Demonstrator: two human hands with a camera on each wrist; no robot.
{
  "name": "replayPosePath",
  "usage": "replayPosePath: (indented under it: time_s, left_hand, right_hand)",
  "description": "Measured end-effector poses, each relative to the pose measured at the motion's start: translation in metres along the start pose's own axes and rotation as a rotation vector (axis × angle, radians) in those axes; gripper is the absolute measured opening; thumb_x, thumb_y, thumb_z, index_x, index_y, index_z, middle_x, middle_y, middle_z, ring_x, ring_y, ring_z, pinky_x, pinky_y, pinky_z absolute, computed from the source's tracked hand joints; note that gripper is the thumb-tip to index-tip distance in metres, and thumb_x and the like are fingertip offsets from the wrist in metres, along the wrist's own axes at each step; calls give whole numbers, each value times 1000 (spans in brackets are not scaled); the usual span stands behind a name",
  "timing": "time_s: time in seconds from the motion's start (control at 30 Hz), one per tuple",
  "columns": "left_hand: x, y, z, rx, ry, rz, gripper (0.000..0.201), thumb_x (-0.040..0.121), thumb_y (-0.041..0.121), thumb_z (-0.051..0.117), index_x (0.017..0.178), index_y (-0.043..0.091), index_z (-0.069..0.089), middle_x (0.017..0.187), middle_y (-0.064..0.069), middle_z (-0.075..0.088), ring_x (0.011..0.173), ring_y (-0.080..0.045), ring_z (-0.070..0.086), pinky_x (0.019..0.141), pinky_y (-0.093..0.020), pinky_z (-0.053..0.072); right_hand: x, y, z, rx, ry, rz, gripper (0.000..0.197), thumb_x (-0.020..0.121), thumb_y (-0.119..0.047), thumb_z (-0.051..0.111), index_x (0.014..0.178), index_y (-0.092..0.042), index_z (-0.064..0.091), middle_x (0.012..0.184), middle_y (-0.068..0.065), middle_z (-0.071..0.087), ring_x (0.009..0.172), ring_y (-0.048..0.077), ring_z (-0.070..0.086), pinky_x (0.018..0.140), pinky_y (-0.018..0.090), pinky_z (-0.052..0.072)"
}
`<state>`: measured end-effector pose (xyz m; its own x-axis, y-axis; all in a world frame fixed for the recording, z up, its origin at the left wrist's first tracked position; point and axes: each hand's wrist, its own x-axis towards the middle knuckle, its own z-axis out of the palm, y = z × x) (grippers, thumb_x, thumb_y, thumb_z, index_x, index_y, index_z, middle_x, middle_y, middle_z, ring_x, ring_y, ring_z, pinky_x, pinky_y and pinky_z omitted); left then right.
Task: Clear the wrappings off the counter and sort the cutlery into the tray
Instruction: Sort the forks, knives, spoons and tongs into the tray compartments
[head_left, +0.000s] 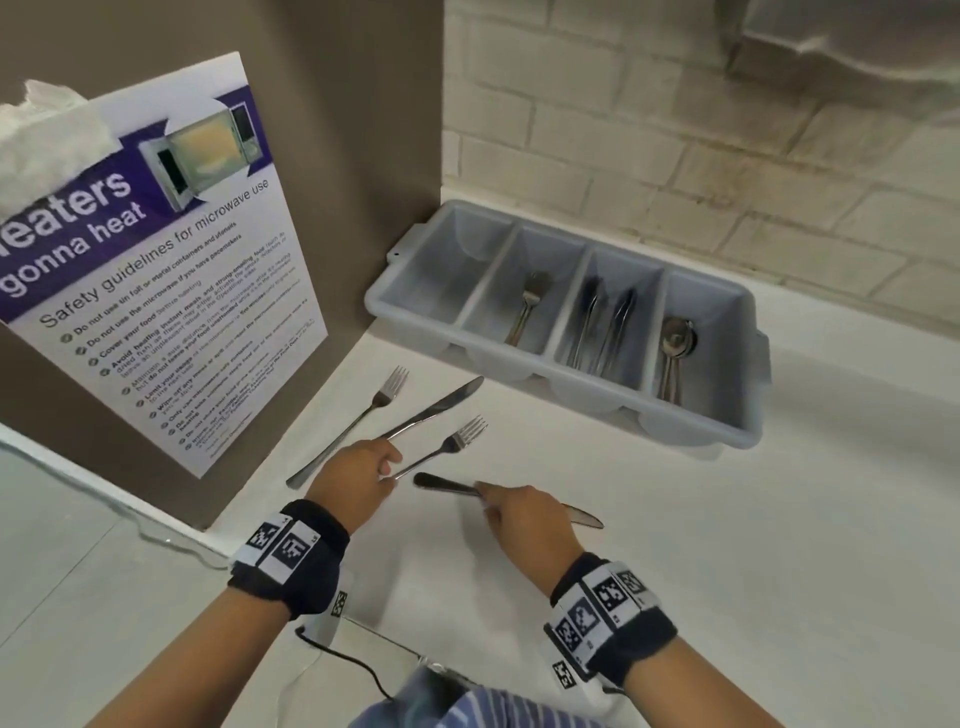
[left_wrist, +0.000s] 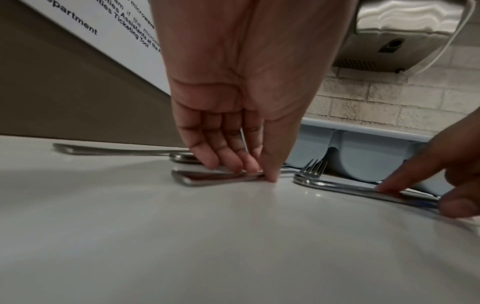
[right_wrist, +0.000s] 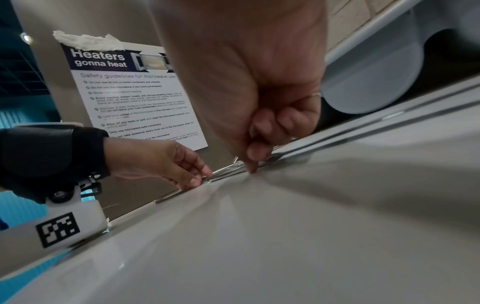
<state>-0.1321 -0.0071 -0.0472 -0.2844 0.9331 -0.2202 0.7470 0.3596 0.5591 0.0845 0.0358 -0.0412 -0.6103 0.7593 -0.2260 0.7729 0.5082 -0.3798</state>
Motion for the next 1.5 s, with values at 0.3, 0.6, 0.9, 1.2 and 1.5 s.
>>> replayPosePath:
  time_s: [0.3,0.6,0.9,1.2,1.5]
  left_hand:
    - [0,7,-1,94,-82,43,19,86,7,55,104,4,63,100,-16,66,94,-28,62,85,-31,47]
    - [-2,30,-31,-129,-85,170,18,94,17,47,93,24,64,91,2,57,82,-15,56,73,-26,41]
    - [120,142,-31,-278,67,234,37,91,-5,38,124,0,52,116,-24,58,106,-34,56,98,-40,43]
    - [187,175,2,390,-261,201,36,95,5,39,126,-6,52,135,-24,52,124,-38,49,105,-40,38]
    - [94,113,-37,-220,235,361,33,82,-7,46,101,7,69,113,-17,63,104,-32,58,100,-38,45]
  right_hand:
    - [-39,19,-3,92,-28,142,13,81,-15,51,73,-10,60,68,7,60,63,21,52,49,23,32]
    - [-81,57,2,55,105,241,6,87,-4,50,85,-6,56,66,0,45,56,20,44,43,12,18]
    - [-107,57,-1,164,156,296,19,83,-4,48,101,-7,53,74,-1,49,61,19,47,48,22,29]
    - [-124,55,-16,527,307,398,26,80,-5,58,78,-30,49,62,-7,47,52,3,50,49,7,35]
    - [-3,17,-111,661,426,165,26,90,-5,55,81,-30,57,71,-3,53,40,9,53,41,16,50]
